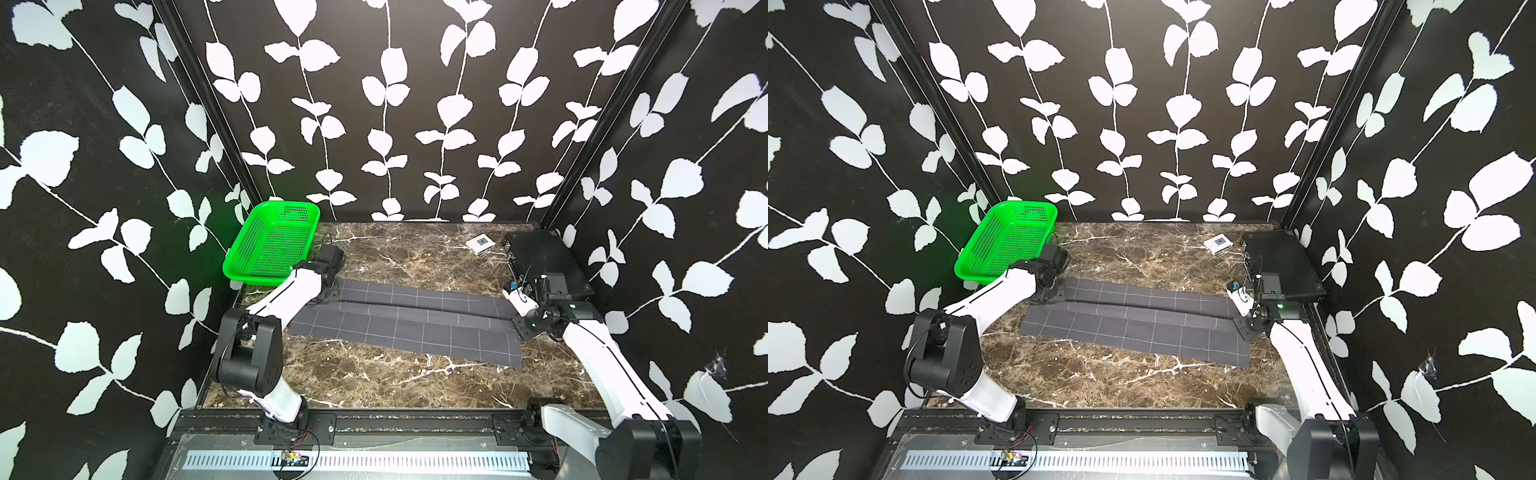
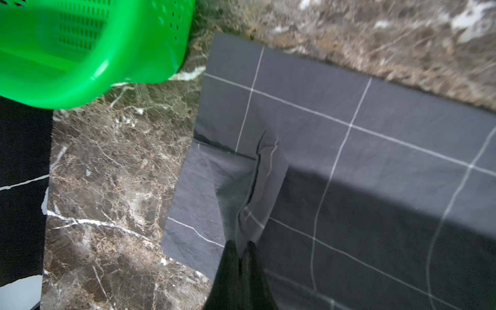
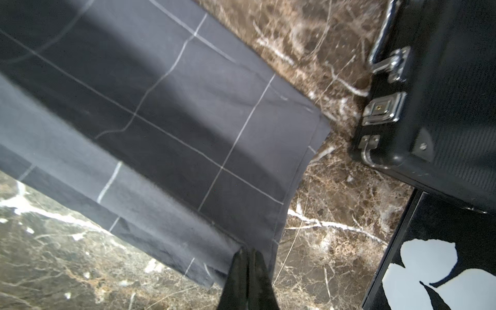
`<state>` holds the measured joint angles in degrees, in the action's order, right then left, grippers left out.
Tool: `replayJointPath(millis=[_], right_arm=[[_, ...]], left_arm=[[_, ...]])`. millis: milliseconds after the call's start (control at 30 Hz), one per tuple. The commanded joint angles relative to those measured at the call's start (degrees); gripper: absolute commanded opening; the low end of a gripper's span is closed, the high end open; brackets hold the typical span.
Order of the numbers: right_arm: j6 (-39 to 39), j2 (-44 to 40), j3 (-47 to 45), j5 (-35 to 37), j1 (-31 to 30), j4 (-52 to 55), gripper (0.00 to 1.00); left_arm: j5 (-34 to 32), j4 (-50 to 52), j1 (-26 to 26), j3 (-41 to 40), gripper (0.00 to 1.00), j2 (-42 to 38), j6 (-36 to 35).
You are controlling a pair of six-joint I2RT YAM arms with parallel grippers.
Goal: Roll up the pillowcase
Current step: Fold the pillowcase.
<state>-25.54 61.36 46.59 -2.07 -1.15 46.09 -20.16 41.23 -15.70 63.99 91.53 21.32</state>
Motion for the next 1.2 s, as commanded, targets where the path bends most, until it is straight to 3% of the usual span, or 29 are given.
replayJointPath(millis=[0, 167, 333, 600, 833, 1000, 1167], right_arm=[[-1.0, -2.1, -3.3, 5.2, -1.3, 1.1, 0.0], [-0.2, -3.1, -4.4, 4.8, -1.7, 0.1, 0.0], [2.6, -1.1, 0.9, 3.8, -1.7, -3.0, 0.0], [0.0, 9.7, 13.8, 6.8, -1.3, -12.1, 0.0], [-2.4, 18.8, 24.1, 4.1, 2.3, -14.8, 0.0], [-3.4, 24.0, 30.2, 3.0, 4.9, -17.2, 0.0], [-3.0, 28.8, 35.3, 0.4, 5.6, -18.5, 0.0]], left_arm=[[-2.7, -2.8, 0.1, -0.7, 0.0, -2.0, -2.9], [-4.4, -3.5, 0.1, -0.7, 0.0, -1.7, -5.1], [-5.1, -3.6, 0.1, 5.7, 0.0, -1.4, -8.5], [-5.3, -4.8, 0.4, 26.3, 0.0, 9.8, -17.0], [-1.9, -3.2, 0.9, 44.3, 0.0, 21.7, -22.4], [-1.3, -2.0, 2.3, 53.7, 0.0, 27.6, -26.0], [0.5, -3.4, 4.4, 57.9, 0.0, 29.6, -26.7]])
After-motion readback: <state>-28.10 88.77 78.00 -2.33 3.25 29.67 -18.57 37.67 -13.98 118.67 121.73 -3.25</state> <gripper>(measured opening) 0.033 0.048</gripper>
